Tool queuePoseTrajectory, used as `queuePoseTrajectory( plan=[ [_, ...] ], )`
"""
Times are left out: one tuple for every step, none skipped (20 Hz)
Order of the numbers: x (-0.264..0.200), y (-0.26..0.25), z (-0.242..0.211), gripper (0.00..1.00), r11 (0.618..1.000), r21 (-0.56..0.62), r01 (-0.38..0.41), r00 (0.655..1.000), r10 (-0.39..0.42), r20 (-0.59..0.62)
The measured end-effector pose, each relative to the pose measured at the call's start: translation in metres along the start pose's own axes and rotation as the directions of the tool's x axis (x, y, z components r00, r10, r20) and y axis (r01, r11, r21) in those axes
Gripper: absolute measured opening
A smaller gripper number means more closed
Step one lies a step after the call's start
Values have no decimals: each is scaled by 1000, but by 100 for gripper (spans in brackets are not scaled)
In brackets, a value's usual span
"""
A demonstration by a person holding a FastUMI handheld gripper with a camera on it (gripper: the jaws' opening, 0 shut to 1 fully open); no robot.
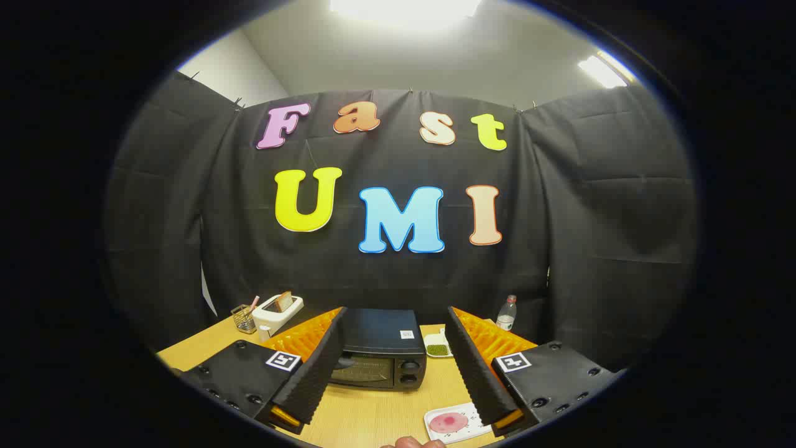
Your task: Open the toaster oven, put the food inside, and close the toaster oven door.
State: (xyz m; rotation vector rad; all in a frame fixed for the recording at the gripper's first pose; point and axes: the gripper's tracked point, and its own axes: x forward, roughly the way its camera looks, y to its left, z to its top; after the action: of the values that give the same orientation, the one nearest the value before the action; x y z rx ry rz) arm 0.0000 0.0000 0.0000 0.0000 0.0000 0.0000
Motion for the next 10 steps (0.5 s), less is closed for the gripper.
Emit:
queuePoseTrajectory(
  plan=[
    [-2,0,1,98,1000,-1,-2,1000,2,4],
    [-5,0,1,98,1000,-4,-3,1000,3,6],
    [-8,-1,2,98,1000,-10,-2,1000,2,7],
    [-9,-2,0,98,1000,-15,-4,1000,4,6],
    [-10,-3,-1,98,1000,-18,-3,1000,3,2],
    [-10,-4,-2,98,1000,-17,-2,1000,2,-1],
    [-11,-5,-1,98,1000,-14,0,1000,0,0],
    [-12,-6,-1,98,1000,-11,0,1000,0,2],
    [-12,-7,-1,98,1000,-11,2,1000,-2,1],
    [-13,-8,-1,98,1000,-10,2,1000,-2,3]
  ],
)
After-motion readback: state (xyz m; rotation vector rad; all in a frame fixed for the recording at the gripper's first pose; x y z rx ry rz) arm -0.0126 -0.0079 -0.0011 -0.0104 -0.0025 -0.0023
